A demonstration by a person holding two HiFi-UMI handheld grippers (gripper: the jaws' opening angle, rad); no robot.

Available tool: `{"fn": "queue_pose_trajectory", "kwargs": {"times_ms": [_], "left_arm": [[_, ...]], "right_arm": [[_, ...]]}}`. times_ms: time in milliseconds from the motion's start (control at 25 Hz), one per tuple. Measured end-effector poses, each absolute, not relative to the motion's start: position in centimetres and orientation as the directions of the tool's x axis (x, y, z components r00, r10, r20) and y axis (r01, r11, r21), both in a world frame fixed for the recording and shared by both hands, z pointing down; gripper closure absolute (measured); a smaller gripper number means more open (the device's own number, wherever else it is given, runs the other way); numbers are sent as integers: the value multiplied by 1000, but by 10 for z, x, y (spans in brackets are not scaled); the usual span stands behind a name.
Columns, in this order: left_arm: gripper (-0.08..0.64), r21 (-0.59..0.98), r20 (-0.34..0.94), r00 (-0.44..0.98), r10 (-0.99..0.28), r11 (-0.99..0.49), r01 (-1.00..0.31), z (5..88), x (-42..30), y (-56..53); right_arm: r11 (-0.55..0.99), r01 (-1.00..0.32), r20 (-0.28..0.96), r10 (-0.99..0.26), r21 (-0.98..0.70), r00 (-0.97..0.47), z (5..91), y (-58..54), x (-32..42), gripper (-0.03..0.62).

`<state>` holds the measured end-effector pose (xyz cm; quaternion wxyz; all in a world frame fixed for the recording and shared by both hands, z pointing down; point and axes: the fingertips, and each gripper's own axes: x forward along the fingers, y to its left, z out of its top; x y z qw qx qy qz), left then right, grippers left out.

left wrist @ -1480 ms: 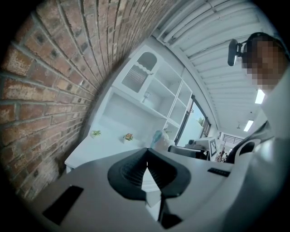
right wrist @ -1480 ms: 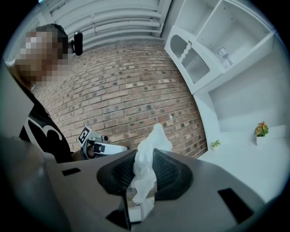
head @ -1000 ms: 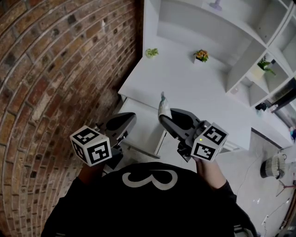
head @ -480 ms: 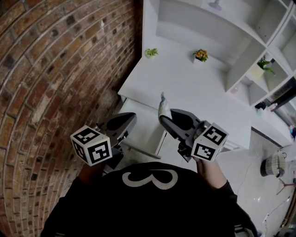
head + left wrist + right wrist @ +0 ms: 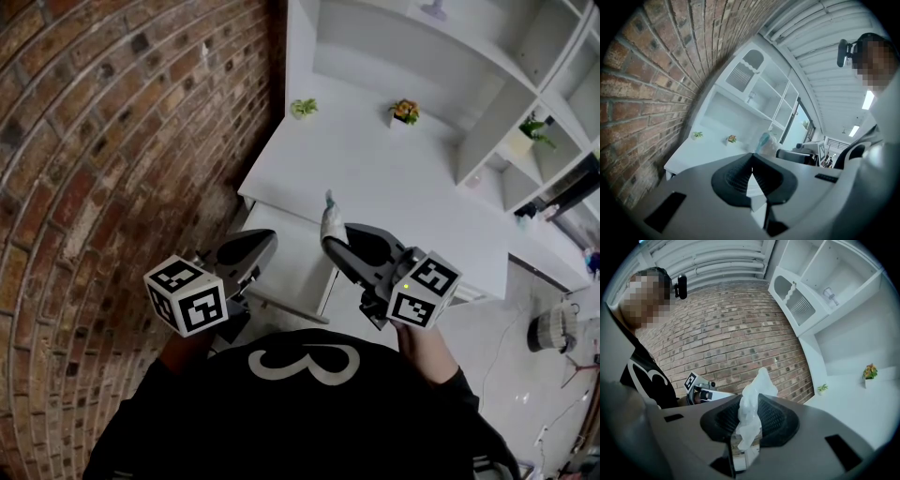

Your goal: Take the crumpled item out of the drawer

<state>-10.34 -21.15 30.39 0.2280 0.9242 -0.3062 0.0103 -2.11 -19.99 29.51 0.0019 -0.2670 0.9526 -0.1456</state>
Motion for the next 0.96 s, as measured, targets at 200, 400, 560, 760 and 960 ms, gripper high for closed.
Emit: {"fn": "queue_pose_trajectory", "kwargs": {"times_ms": [200, 400, 560, 760, 960], "left_arm": [[557, 418, 160, 818, -553, -712, -563, 307, -108, -215], [557, 421, 160, 822, -547, -715, -558, 309, -113, -219], [557, 424, 159, 826, -541, -718, -553, 310, -116, -222], [557, 424, 157, 829, -537, -721, -548, 311, -118, -225], [557, 423, 153, 831, -536, -724, -545, 310, -122, -230]], "right_arm": [[811, -516, 78, -517, -276, -853, 297, -203, -27, 488], [804, -531, 81, -530, -268, -844, 298, -207, -30, 491], [799, -548, 88, -545, -247, -834, 298, -209, -33, 495], [801, -555, 95, -549, -225, -831, 298, -211, -38, 502], [806, -547, 87, -543, -227, -835, 294, -213, -42, 505]]}}
